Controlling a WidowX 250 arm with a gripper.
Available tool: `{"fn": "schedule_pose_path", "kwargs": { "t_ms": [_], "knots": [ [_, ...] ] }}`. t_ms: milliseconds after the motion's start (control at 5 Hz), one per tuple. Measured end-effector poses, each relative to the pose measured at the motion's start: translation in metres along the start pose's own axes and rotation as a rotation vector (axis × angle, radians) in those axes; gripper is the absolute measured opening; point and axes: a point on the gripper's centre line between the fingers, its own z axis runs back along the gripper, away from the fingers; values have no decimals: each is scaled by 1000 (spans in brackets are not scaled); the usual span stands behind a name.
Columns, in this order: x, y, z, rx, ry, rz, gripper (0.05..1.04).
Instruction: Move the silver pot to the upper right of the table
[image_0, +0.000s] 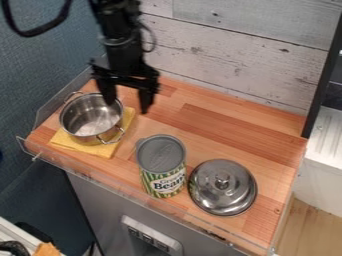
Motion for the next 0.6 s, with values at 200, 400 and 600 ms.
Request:
{"fn": "schedule_pose_path", "kwargs": {
  "t_ms": [200, 400, 600],
  "knots": [
    [3, 8, -16, 53, 2, 42, 1000],
    [6, 11, -35, 91, 45, 63, 1000],
    [10, 10, -53, 95, 68, 80, 946]
  ]
}}
